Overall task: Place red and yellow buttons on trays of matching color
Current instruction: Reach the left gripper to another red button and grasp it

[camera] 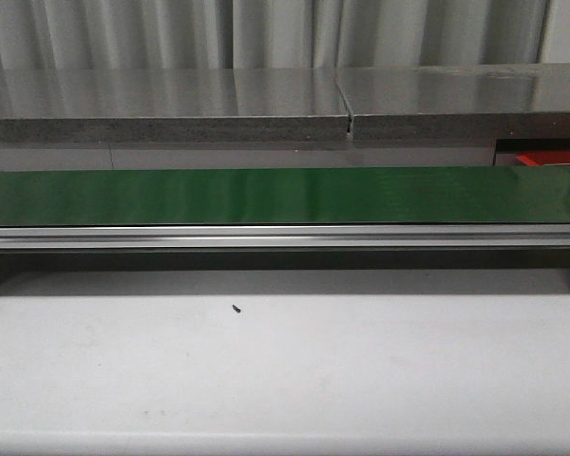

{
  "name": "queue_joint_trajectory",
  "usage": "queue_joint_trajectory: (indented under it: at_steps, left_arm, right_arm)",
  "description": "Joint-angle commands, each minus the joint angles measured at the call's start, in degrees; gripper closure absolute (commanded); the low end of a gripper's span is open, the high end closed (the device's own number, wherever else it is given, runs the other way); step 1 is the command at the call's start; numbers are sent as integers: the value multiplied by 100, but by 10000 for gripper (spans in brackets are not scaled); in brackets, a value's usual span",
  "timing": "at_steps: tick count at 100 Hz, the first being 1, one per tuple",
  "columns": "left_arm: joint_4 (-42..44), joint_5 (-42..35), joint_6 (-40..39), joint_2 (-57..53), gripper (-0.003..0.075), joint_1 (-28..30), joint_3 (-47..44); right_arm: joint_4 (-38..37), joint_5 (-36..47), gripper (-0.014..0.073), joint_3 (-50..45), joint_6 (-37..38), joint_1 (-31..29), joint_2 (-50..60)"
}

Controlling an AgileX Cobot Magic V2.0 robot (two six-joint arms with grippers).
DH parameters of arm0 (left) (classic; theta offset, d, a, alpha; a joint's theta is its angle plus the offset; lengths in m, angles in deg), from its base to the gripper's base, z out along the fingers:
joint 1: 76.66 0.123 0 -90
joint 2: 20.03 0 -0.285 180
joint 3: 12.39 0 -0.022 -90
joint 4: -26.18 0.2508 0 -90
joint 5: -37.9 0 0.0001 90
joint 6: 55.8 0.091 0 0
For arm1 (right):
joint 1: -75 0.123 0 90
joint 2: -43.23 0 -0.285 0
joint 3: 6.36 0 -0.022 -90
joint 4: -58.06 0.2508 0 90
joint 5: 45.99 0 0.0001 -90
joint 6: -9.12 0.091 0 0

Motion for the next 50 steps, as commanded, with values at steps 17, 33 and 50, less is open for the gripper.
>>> queue_joint_trajectory:
  at_steps: [17,33,50]
  left_arm:
    - [-114,-374,-38,-9,739,-41,146]
    - [-114,-374,-38,-9,739,-41,146]
    - [-163,-387,-38,-9,738,-41,146]
  right_arm:
    - [106,272,468,-1149,-80,141,1236]
    - [113,315,692,-1545,-80,141,1697]
    - [113,267,692,-1546,-80,141,1780]
